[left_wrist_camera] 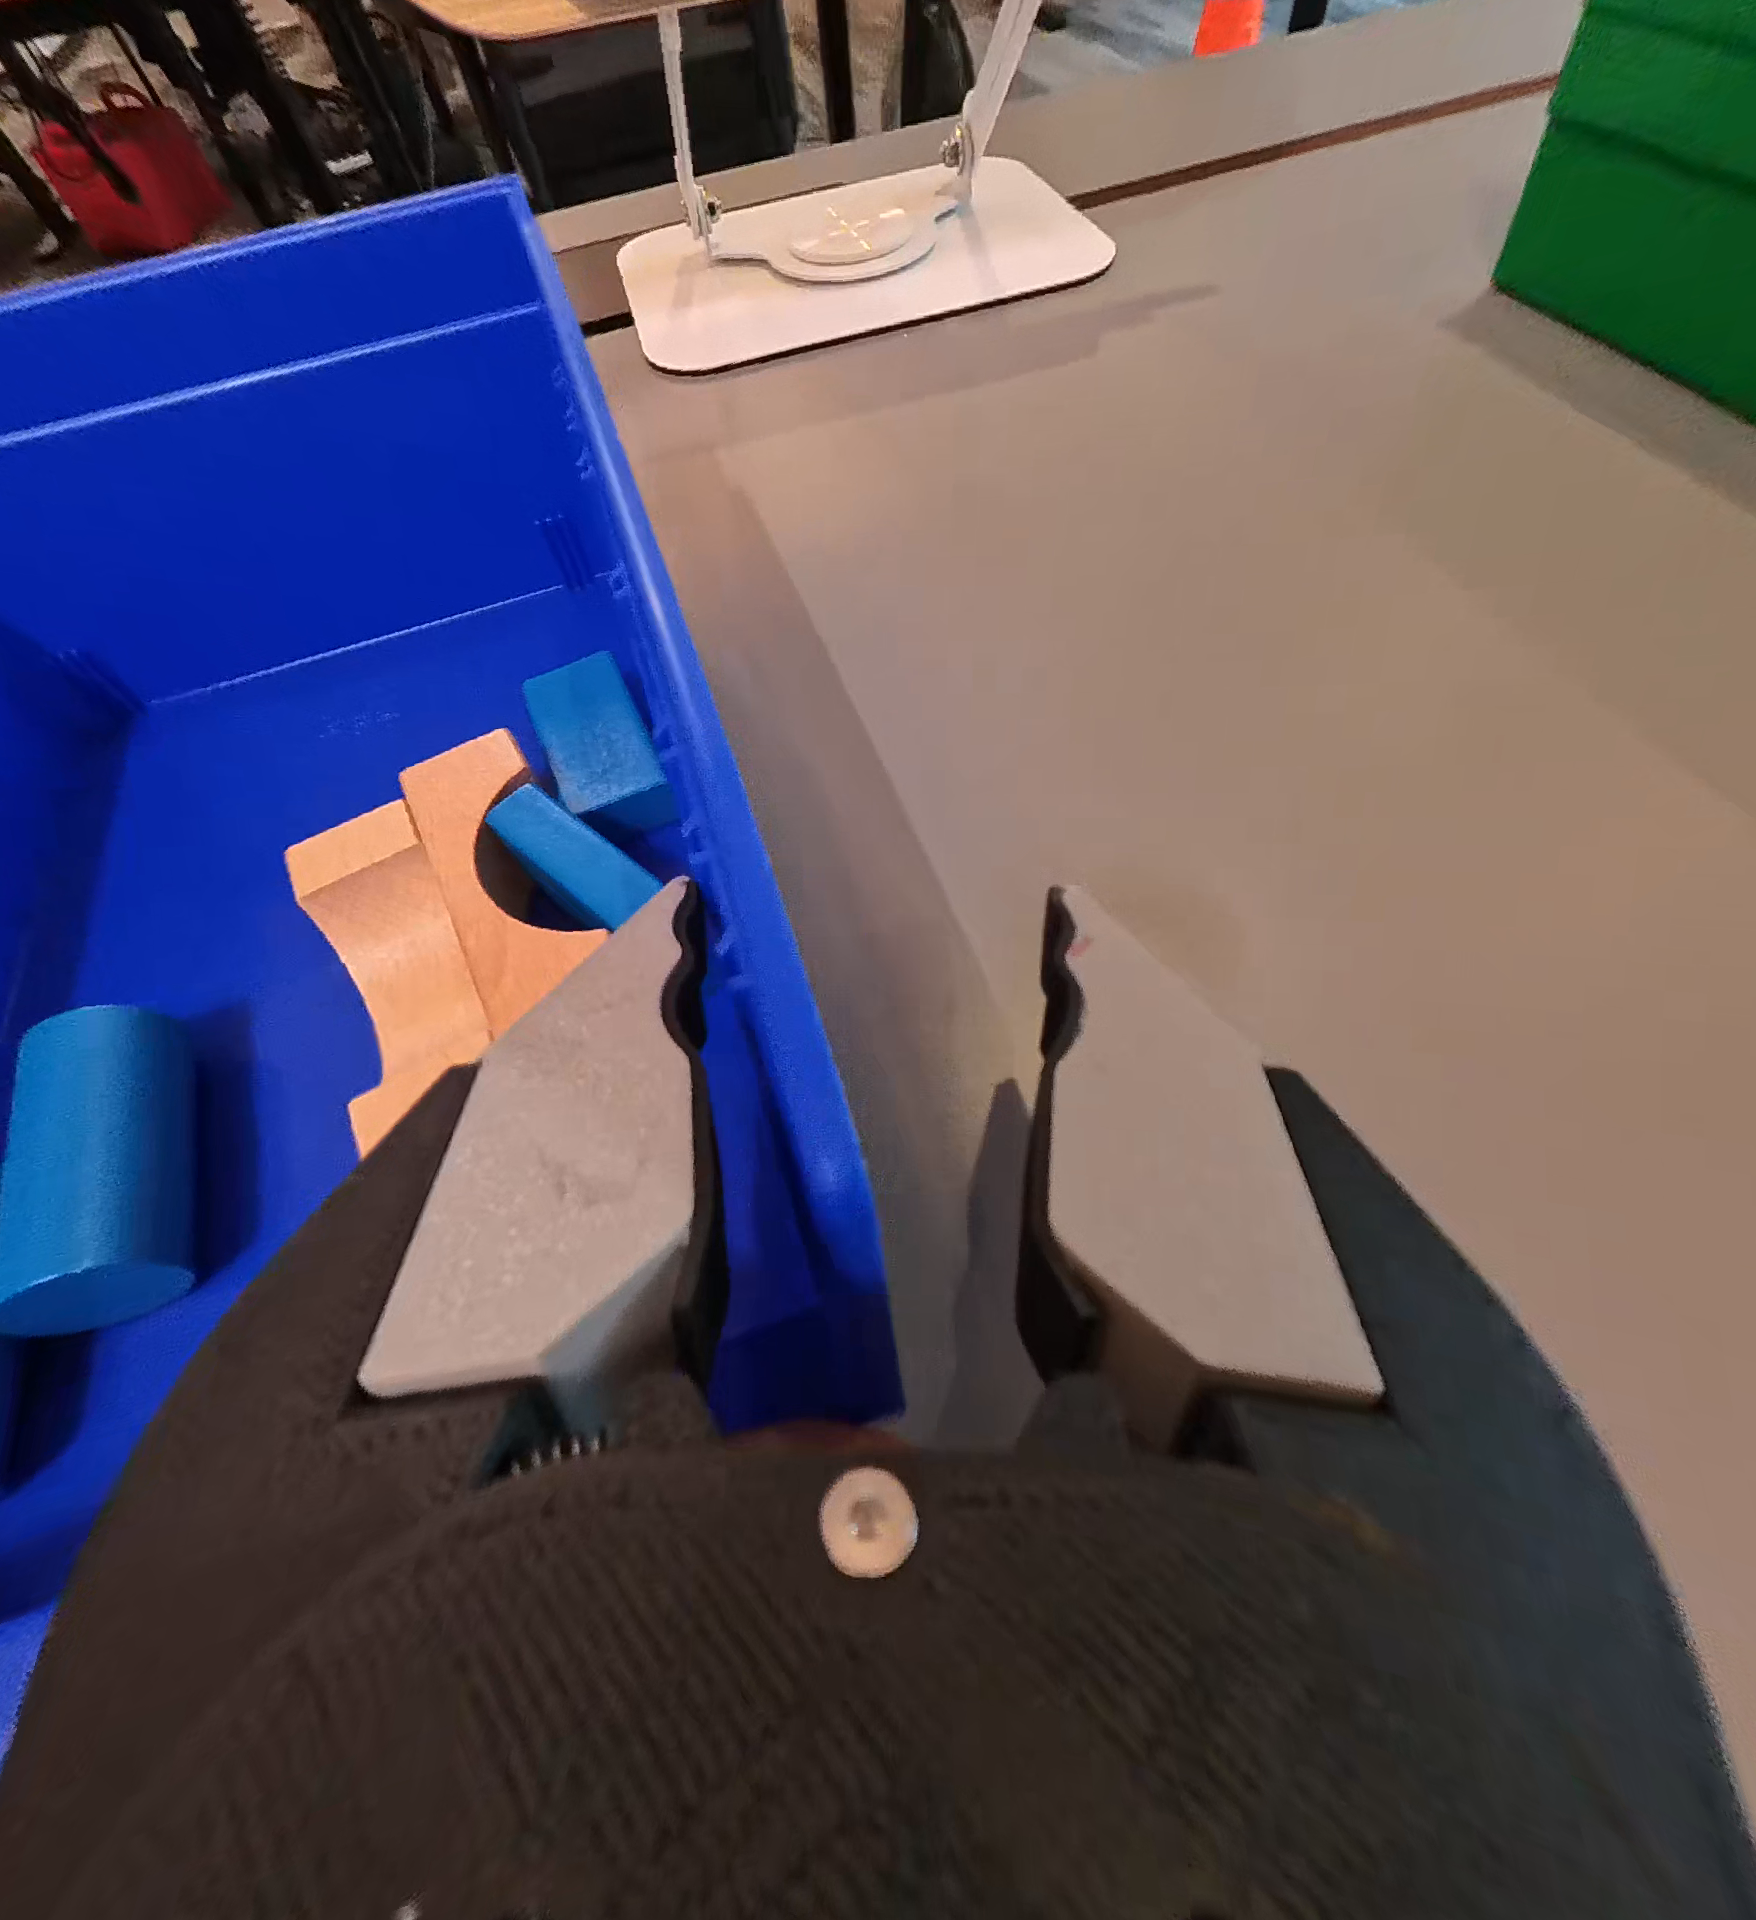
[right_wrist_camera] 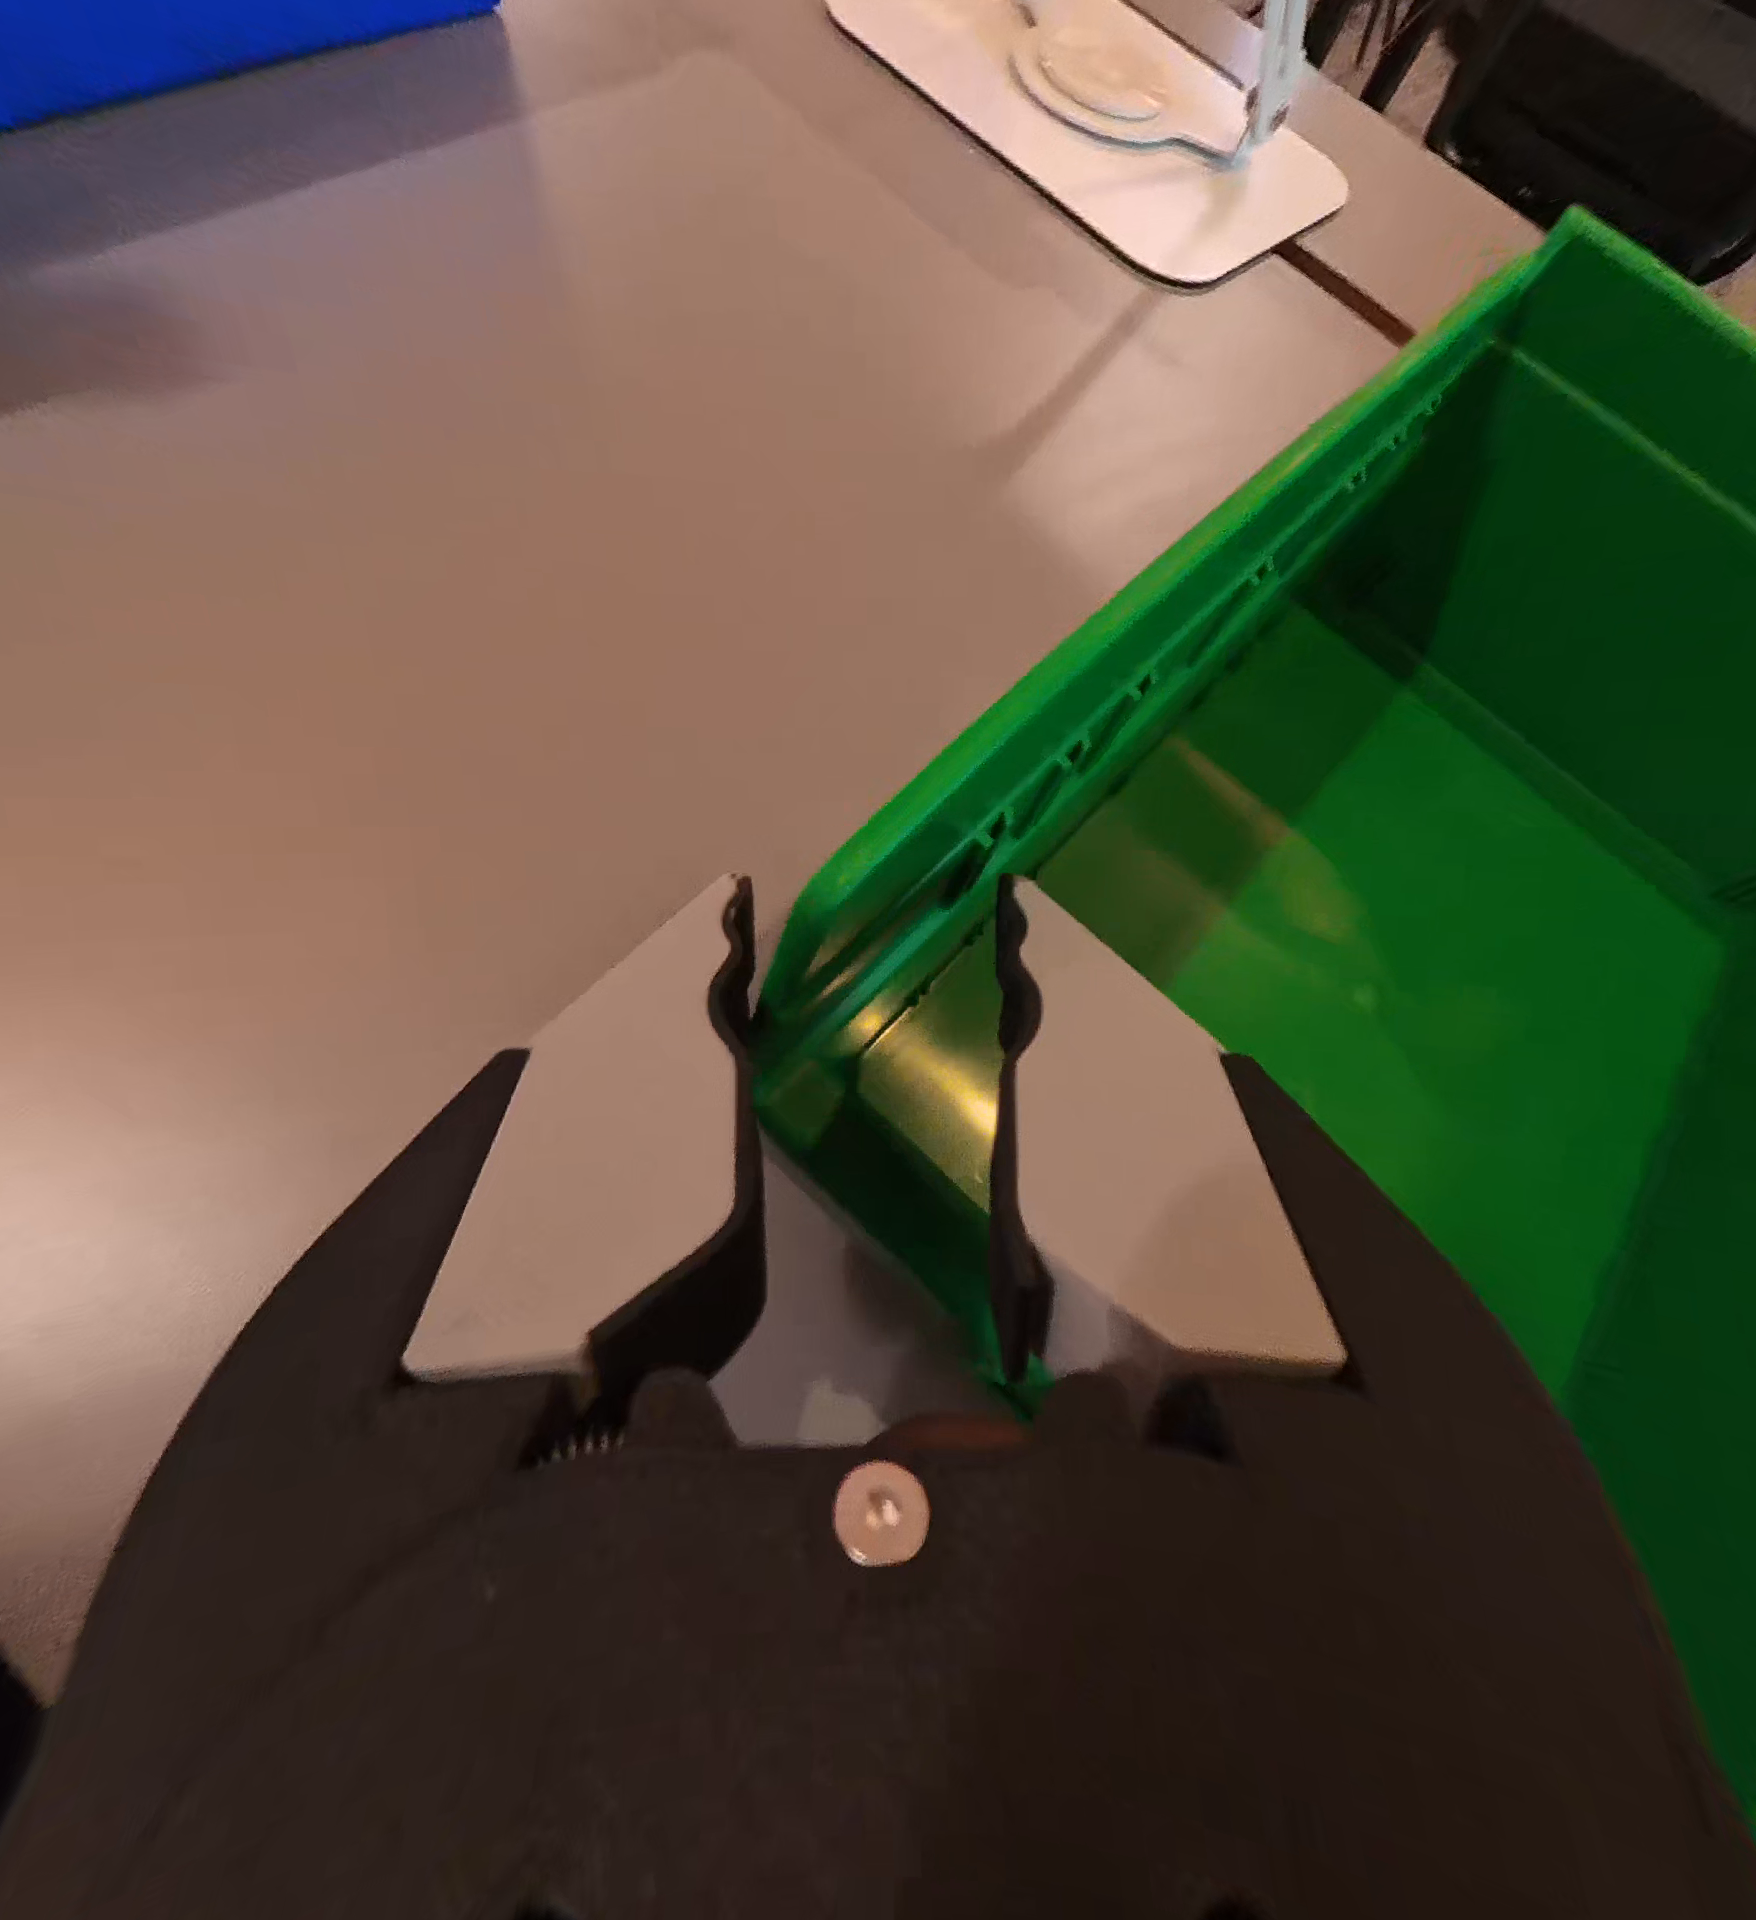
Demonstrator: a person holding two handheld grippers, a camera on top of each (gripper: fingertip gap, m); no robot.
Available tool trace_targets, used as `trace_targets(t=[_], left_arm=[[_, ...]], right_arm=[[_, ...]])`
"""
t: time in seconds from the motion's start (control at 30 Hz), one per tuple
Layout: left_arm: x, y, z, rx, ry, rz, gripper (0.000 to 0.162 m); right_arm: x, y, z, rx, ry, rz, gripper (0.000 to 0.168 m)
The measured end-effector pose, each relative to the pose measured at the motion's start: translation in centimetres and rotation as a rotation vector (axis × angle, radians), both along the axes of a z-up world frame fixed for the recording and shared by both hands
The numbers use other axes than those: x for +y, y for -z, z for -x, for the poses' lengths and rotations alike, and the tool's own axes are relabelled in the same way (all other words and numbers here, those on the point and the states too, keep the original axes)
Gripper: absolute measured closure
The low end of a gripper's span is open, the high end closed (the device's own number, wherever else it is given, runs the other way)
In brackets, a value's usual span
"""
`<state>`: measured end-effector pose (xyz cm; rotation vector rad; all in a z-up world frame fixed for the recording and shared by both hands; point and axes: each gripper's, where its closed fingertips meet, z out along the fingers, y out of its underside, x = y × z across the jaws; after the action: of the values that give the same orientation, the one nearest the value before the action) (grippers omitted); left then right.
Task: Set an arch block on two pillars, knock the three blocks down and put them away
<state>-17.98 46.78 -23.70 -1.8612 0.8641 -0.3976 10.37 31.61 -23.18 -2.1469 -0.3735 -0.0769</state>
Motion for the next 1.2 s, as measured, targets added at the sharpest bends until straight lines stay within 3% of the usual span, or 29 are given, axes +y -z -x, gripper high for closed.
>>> trace_targets(t=[0.17,0.3,0.47,0.6,0.8,1.0,1.13,1.2], left_arm=[[0.8,0.2,0.0,0.031,-0.011,-0.016,0.101],[0.7,-0.1,0.2,-0.008,0.002,0.004,0.099],[1.1,-0.3,0.5,-0.041,0.024,0.013,0.107],[2.2,0.1,0.1,0.012,0.021,0.003,0.103],[1.1,0.0,1.1,-0.018,0.043,0.026,0.093],[0.2,-0.9,4.9,-0.062,0.05,0.031,0.087],[0.2,-0.6,4.1,-0.032,0.118,0.031,0.091],[0.8,-0.7,3.1,-0.031,0.15,0.017,0.102]], right_arm=[[2.2,0.1,-1.0,-0.04,0.087,-0.002,0.129],[1.6,-0.1,-1.3,-0.012,0.099,0.011,0.127],[0.2,-4.7,-0.2,0.027,0.118,-0.195,0.124],[0.6,-7.4,5.3,0.162,-0.025,-0.277,0.123],[5.1,-6.2,12.5,0.192,-0.21,-0.251,0.116],[10.8,-3.6,15.1,0.141,-0.288,-0.243,0.117],[12.0,-1.9,14.7,0.127,-0.286,-0.201,0.118],[11.7,-1.6,14.2,0.09,-0.273,-0.226,0.12]])
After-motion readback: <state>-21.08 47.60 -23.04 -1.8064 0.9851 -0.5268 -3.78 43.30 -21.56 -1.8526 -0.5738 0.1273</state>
